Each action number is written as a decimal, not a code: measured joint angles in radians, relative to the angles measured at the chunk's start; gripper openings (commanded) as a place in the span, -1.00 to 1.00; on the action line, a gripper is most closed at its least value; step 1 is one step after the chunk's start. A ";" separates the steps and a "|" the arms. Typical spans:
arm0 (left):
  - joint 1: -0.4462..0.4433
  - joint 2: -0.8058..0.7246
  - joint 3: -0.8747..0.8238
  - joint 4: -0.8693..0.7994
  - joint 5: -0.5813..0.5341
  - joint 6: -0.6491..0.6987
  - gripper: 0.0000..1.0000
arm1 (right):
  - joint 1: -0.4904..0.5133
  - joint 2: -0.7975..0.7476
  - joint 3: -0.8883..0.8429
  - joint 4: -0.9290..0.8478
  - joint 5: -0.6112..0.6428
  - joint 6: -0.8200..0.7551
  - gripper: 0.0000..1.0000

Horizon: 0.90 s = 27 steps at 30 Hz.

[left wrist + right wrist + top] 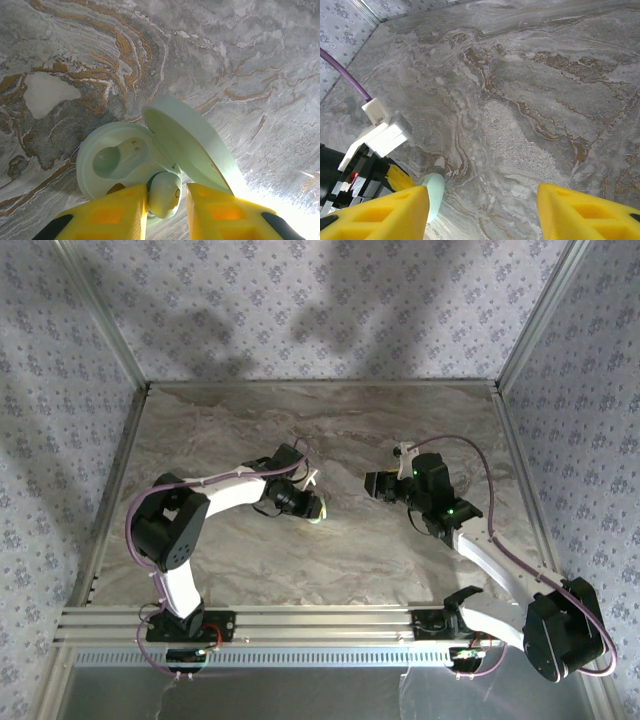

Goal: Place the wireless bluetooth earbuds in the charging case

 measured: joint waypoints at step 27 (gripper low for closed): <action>0.000 -0.123 -0.012 -0.063 -0.088 -0.018 -0.19 | 0.002 0.003 0.000 0.000 -0.008 0.000 0.24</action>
